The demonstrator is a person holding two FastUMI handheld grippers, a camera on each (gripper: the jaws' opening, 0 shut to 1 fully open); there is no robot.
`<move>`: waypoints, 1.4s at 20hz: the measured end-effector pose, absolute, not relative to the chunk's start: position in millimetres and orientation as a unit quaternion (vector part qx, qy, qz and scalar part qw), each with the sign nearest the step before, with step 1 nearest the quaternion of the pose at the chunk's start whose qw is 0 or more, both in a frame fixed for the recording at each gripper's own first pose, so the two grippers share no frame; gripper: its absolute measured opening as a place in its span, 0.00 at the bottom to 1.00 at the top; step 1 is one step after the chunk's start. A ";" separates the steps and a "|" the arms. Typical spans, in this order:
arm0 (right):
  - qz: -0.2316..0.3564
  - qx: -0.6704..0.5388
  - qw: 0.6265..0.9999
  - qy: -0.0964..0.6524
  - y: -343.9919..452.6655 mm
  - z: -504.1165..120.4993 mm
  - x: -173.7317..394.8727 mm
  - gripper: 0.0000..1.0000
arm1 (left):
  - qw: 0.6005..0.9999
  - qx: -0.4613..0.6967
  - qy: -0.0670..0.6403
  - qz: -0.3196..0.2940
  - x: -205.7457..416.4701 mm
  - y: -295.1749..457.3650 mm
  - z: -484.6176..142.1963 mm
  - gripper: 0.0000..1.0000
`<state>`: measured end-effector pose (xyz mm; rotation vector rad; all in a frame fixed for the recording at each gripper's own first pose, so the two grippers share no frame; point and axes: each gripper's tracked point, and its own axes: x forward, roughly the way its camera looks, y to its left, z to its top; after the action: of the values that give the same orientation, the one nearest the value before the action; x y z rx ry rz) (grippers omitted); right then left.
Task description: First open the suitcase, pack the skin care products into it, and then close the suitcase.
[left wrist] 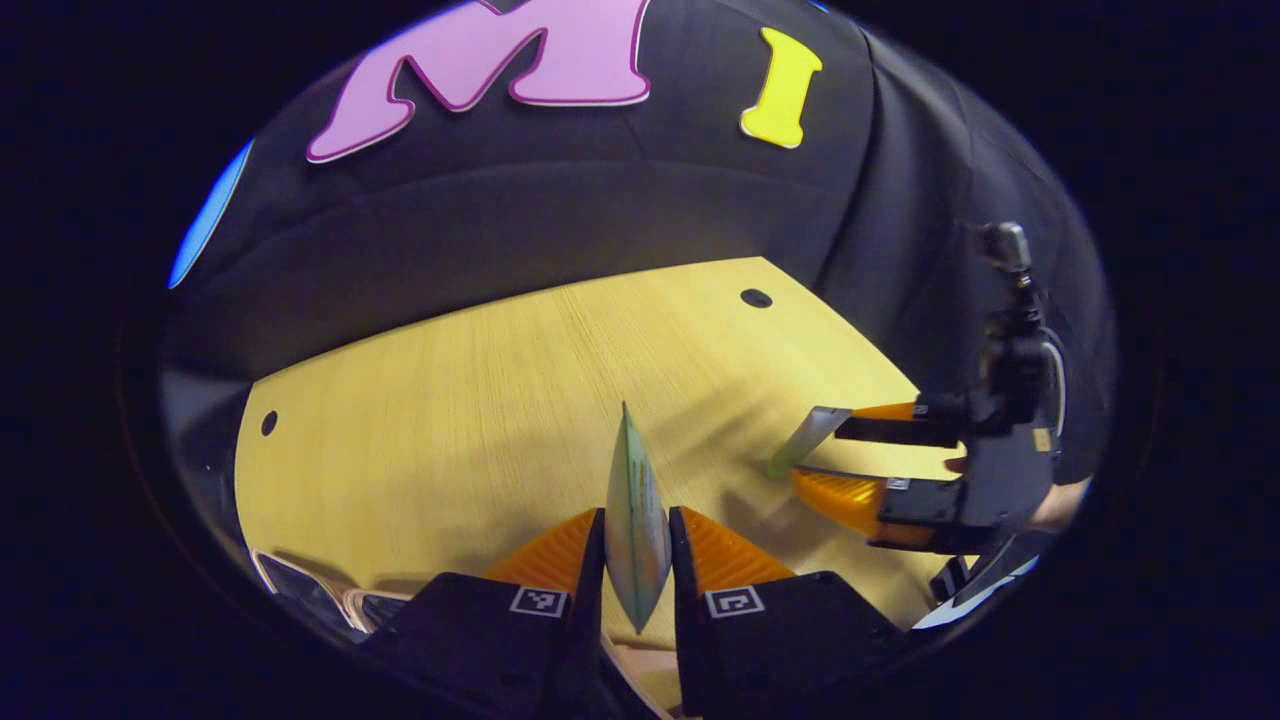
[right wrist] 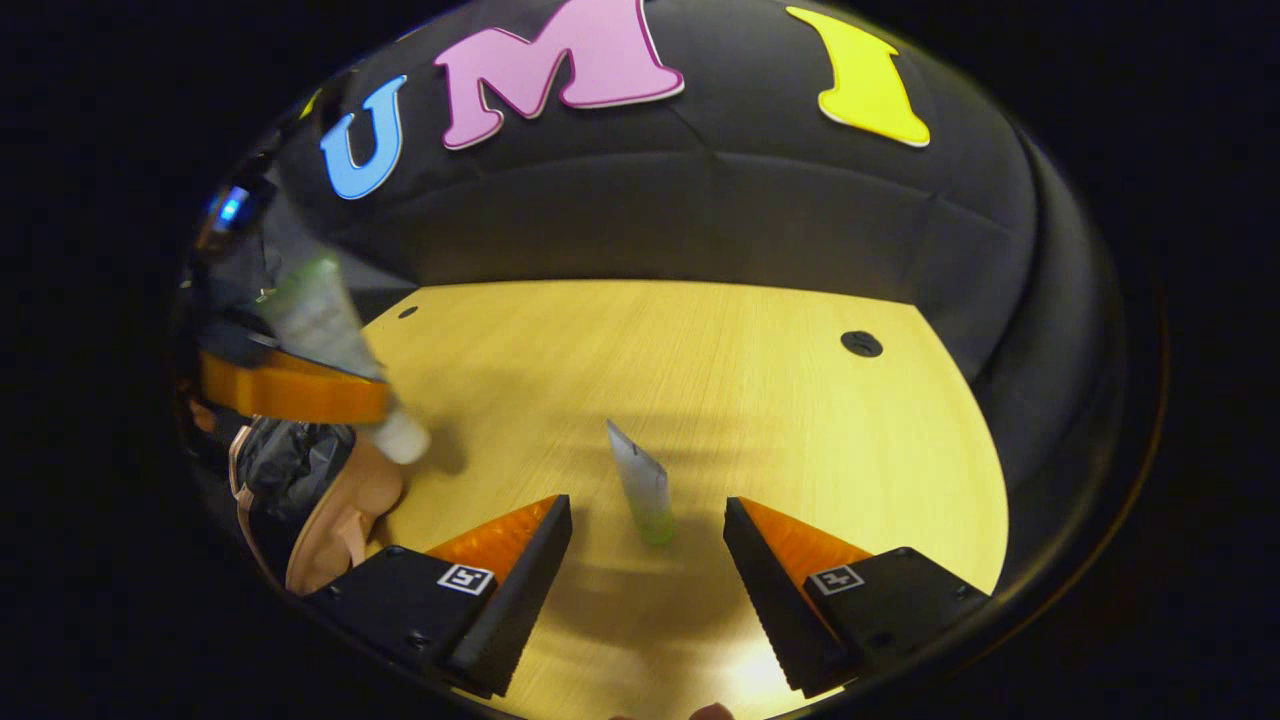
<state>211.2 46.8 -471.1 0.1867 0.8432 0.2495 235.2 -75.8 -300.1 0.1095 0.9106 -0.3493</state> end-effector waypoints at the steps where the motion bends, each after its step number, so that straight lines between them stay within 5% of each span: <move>1: 0.119 0.097 0.899 0.409 49.5 -477.6 216.5 0.96 | 0.885 0.044 0.434 -0.161 225.4 -71.5 -285.4 0.36; 4: 0.108 0.108 0.897 0.414 55.2 -493.4 226.5 0.81 | 0.882 0.021 0.452 -0.134 185.3 -44.8 -268.3 0.36; 6: 0.097 0.097 0.902 0.410 50.9 -496.6 229.9 0.30 | 0.874 0.018 0.476 -0.099 156.3 -11.6 -266.6 0.36; 13: 0.141 0.112 0.914 0.364 67.6 -430.7 213.2 0.30 | 0.813 0.047 0.580 -0.010 68.2 88.7 -273.5 0.39; 15: 0.162 0.121 0.913 0.354 82.2 -401.9 197.4 0.30 | 0.784 0.045 0.619 -0.005 45.9 101.7 -275.3 0.32; 20: 0.198 0.130 0.919 0.314 122.1 -325.8 150.9 0.30 | 0.697 0.026 0.716 0.003 19.1 125.5 -340.1 0.36; 24: 0.223 0.146 0.910 0.317 164.9 -286.3 104.1 0.30 | 0.668 -0.001 0.744 0.016 14.1 136.1 -389.6 0.36; 25: 0.226 0.144 0.910 0.317 174.1 -280.6 95.6 0.22 | 0.662 -0.014 0.749 0.012 10.2 132.5 -394.6 0.38; 26: 0.227 0.140 0.909 0.320 182.6 -277.4 87.2 0.37 | 0.659 -0.030 0.751 0.006 4.5 126.1 -397.7 0.46; 28: 0.232 0.143 0.902 0.335 204.2 -277.1 71.5 0.22 | 0.677 -0.031 0.735 -0.008 3.7 120.3 -391.5 0.59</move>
<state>71.5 204.2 -277.1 0.2961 0.6929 0.4788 3.7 120.3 -391.5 -0.0695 1.6514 -0.0184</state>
